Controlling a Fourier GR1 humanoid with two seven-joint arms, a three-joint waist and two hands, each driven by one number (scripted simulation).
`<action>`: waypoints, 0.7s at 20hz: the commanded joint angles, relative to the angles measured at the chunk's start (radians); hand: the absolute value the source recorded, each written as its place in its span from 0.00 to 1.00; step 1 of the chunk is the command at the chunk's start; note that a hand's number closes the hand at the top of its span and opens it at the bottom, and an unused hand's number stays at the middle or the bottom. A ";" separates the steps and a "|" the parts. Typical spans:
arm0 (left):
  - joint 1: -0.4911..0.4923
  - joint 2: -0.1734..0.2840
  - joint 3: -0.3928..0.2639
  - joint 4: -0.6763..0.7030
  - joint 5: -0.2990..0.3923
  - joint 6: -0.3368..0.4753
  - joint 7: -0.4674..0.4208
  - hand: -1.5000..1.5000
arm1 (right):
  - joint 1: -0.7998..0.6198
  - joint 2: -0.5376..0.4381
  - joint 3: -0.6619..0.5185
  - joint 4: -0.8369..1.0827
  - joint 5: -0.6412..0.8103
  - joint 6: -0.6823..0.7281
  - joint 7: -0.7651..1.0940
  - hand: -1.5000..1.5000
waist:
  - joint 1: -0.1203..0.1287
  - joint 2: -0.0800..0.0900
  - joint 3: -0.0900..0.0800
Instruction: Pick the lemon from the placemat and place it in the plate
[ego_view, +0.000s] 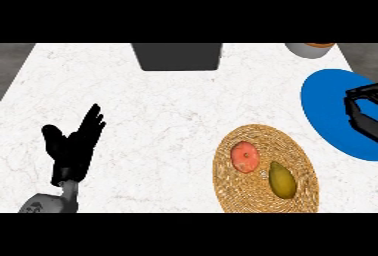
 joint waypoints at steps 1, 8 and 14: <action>0.063 -0.046 -0.035 0.055 0.058 -0.084 -0.018 0.50 | 0.063 -0.004 -0.101 0.109 0.040 -0.033 -0.214 0.00 | 0.008 -0.002 0.009; 0.115 -0.070 -0.034 0.105 0.012 -0.125 -0.103 0.50 | 0.255 -0.001 -0.143 0.075 0.002 0.168 -0.429 0.00 | 0.007 -0.010 0.008; 0.086 -0.093 -0.044 0.083 -0.002 -0.095 -0.050 0.50 | 0.248 -0.184 -0.029 0.041 0.195 0.228 -0.281 0.00 | 0.010 -0.009 0.006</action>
